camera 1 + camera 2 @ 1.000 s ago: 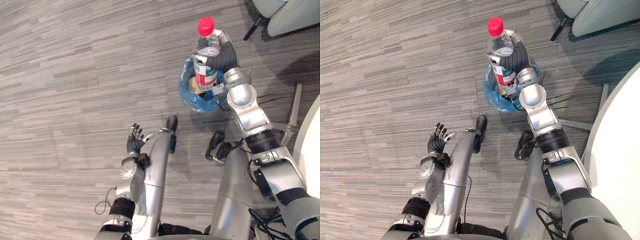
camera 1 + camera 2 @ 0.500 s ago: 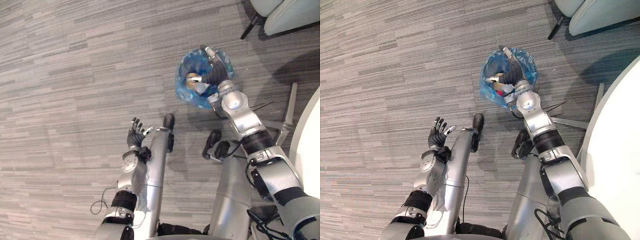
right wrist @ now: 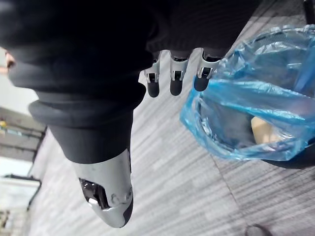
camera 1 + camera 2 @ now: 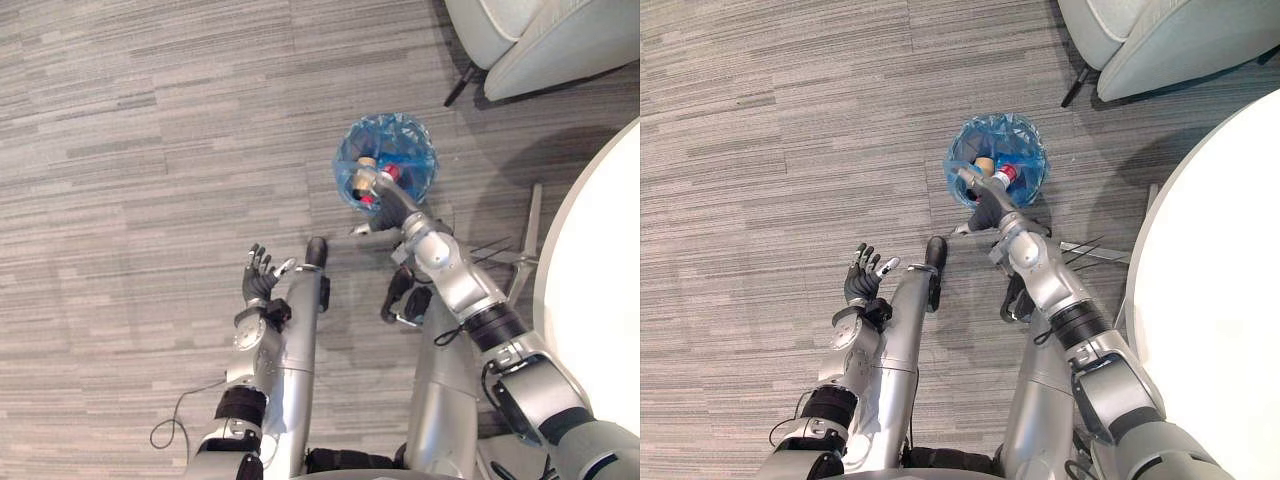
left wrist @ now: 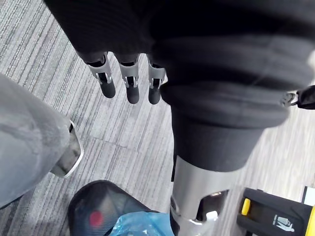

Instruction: Gather rubbish on tea table into small bin, then transfer packed bag to large trash can.

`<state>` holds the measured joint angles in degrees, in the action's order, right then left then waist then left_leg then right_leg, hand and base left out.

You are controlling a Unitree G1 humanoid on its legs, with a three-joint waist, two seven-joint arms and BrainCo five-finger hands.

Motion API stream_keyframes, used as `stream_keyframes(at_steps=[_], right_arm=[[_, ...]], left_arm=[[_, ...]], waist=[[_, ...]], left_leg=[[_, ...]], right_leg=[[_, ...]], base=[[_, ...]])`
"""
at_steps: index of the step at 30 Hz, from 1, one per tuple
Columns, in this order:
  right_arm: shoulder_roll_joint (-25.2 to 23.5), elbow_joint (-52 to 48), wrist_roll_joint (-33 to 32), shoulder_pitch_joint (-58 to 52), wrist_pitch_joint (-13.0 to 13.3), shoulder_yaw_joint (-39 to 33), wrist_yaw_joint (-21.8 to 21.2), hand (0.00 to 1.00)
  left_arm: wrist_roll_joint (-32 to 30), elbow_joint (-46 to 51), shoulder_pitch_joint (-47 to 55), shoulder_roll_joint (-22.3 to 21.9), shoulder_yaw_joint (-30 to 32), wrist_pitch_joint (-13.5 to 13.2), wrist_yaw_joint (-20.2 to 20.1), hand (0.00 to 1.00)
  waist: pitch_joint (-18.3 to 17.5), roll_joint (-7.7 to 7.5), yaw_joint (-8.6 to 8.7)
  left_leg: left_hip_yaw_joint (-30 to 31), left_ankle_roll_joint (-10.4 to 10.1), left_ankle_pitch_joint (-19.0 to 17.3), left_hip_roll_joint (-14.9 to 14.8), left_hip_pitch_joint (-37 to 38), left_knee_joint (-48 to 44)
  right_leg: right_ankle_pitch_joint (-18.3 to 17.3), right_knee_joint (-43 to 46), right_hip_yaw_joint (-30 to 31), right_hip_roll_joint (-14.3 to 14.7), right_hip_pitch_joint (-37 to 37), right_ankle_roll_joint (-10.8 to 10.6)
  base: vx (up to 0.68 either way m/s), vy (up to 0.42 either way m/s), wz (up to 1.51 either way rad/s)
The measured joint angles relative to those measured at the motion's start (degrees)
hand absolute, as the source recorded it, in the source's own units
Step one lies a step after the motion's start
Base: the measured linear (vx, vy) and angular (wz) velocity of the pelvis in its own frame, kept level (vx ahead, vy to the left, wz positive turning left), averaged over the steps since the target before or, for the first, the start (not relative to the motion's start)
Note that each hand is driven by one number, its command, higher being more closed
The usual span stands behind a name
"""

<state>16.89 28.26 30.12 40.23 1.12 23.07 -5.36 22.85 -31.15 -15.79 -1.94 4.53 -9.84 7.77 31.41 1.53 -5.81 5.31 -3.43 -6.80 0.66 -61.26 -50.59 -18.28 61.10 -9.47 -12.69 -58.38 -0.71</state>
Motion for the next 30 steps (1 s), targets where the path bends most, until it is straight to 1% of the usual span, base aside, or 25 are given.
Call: stream_keyframes(at_steps=[3, 4, 5, 6, 9, 11, 13, 17, 18, 21, 26, 27, 29, 30], right_arm=[[-0.60, 3.95, 3.34, 0.16, -0.56, -0.10, 2.73, 0.00], [-0.61, 6.07, 4.33, 0.88, -1.25, -0.12, 4.16, 0.00], [-0.73, 7.02, 4.44, 1.47, -1.67, -0.12, 4.39, 0.00], [-0.77, 8.06, 5.16, 2.35, -2.08, -0.12, 4.39, 1.00], [-0.83, 11.32, 6.53, 3.60, -2.94, -0.08, 3.59, 1.00], [-0.80, 12.27, 6.53, 3.38, -3.78, -0.01, 1.33, 1.00], [-0.81, 13.20, 6.41, 3.03, -3.88, 0.70, -1.34, 1.00], [-0.82, 13.08, 4.54, 3.12, -3.87, 1.67, -3.42, 1.00], [-0.82, 13.07, 3.56, 3.08, -3.87, 1.66, -3.65, 1.00], [-0.63, 12.47, 0.42, 2.98, -3.87, 1.30, -3.48, 1.00], [-0.69, 3.30, -7.57, 0.92, -3.70, -1.26, -3.34, 1.00], [-0.86, 1.32, -9.44, 0.53, -3.63, -2.35, -3.23, 0.00], [-0.96, -1.56, -11.63, 0.00, -3.15, -3.19, -2.09, 0.00], [-1.11, -3.35, -12.32, -0.51, -2.14, -4.31, -1.23, 0.00]], left_arm=[[0.03, 0.03, -0.25, -0.06, -0.48, -0.06, 0.09, 0.00], [0.05, 0.11, -0.59, -0.20, -0.51, -0.15, 0.12, 0.00], [0.09, 0.11, -0.70, -0.20, -0.51, -0.29, 0.14, 0.00], [0.12, 0.12, -0.99, -0.24, -0.49, -0.55, 0.17, 0.00], [0.11, 0.16, -1.33, -0.50, -0.57, -0.54, 0.19, 0.00], [0.10, 0.17, -1.34, -0.97, -0.53, -0.54, 0.29, 0.00], [0.06, 0.23, -1.67, -1.68, -0.47, -0.53, 0.51, 0.00], [0.05, 0.35, -1.69, -1.88, -0.41, -0.50, 0.63, 0.00], [0.05, 0.35, -1.69, -1.89, -0.40, -0.48, 0.62, 0.00], [0.03, 0.38, -1.68, -1.94, -0.30, -0.39, 0.56, 0.00], [0.02, 1.62, -1.62, -2.90, 0.47, 0.56, -0.19, 0.00], [0.01, 1.78, -1.61, -3.40, 0.77, 0.61, -0.25, 0.00], [-0.01, 2.02, -1.60, -3.69, 0.95, 0.63, -0.33, 0.00], [-0.02, 2.03, -1.59, -3.80, 1.01, 0.64, -0.36, 0.00]], waist=[[-0.01, 0.02, -0.71], [-0.01, 0.04, -1.27], [-0.01, 0.05, -1.26], [-0.01, 0.07, -1.27], [0.01, 0.10, -1.69], [0.06, 0.19, -1.81], [0.06, 0.22, -2.69], [0.05, 0.24, -2.87], [0.04, 0.25, -2.87], [0.04, 0.26, -2.85], [0.03, 0.25, -2.70], [0.03, 0.25, -2.62], [0.03, 0.25, -2.59], [0.03, 0.25, -2.51]], left_leg=[[0.18, -0.07, -0.06, 0.10, -0.38, 0.60], [0.32, -0.11, -0.09, 0.20, -1.11, 0.72], [0.49, -0.12, -0.08, 0.29, -1.54, 0.71], [0.80, -0.18, -0.02, 0.39, -2.65, 0.70], [0.95, 0.04, 0.23, 0.74, -4.43, 0.38], [1.08, -0.18, 0.41, 1.46, -4.76, 0.15], [1.28, -0.19, 0.34, 1.46, -4.83, -0.30], [1.52, -0.21, -0.03, 1.47, -4.86, -0.40], [1.60, -0.24, -0.04, 1.46, -4.85, -0.42], [1.67, -0.24, -0.03, 1.46, -4.69, -0.45], [1.64, -0.21, -0.02, 1.45, -3.37, -0.46], [1.63, -0.20, -0.02, 1.45, -2.78, -0.44], [1.59, -0.23, -0.04, 1.44, -1.96, -0.20], [1.55, -0.23, -0.03, 1.42, -1.54, 0.04]], right_leg=[[-0.01, -0.62, -0.24, -0.02, -0.22, 0.00], [-0.01, -0.69, -0.35, -0.06, -0.88, 0.00], [-0.02, -0.68, -0.52, -0.14, -1.23, 0.01], [-0.03, -0.67, -0.92, -0.28, -2.09, 0.04], [-0.27, 0.03, -1.20, -0.80, -3.69, 0.42], [-0.67, 0.93, -1.30, -1.54, -4.08, 0.82], [-1.05, 1.30, -1.42, -1.53, -4.05, 0.97], [-1.31, 1.57, -1.66, -1.55, -4.02, 1.10], [-1.59, 1.64, -1.71, -1.53, -4.00, 0.62], [-1.60, 1.70, -1.81, -1.53, -3.78, 0.62], [-1.62, 1.63, -1.82, -1.55, -2.39, 0.57], [-1.66, 1.58, -1.82, -1.55, -1.79, 0.53], [-1.67, 1.38, -1.81, -1.55, -1.00, 0.53], [-1.66, 1.22, -1.81, -1.54, -0.66, 0.53]], base=[[0.00, 0.008, 0.01], [0.00, 0.022, 0.04], [0.00, 0.018, 0.08], [0.00, 0.018, 0.09], [0.01, 0.018, 0.14], [0.02, 0.017, 0.17], [0.00, 0.004, 0.03], [-0.02, 0.008, 0.02], [-0.04, 0.020, 0.01], [-0.04, 0.025, 0.01], [-0.01, 0.012, 0.00], [0.00, 0.000, 0.00], [-0.02, 0.012, 0.00], [-0.04, 0.028, 0.00]])
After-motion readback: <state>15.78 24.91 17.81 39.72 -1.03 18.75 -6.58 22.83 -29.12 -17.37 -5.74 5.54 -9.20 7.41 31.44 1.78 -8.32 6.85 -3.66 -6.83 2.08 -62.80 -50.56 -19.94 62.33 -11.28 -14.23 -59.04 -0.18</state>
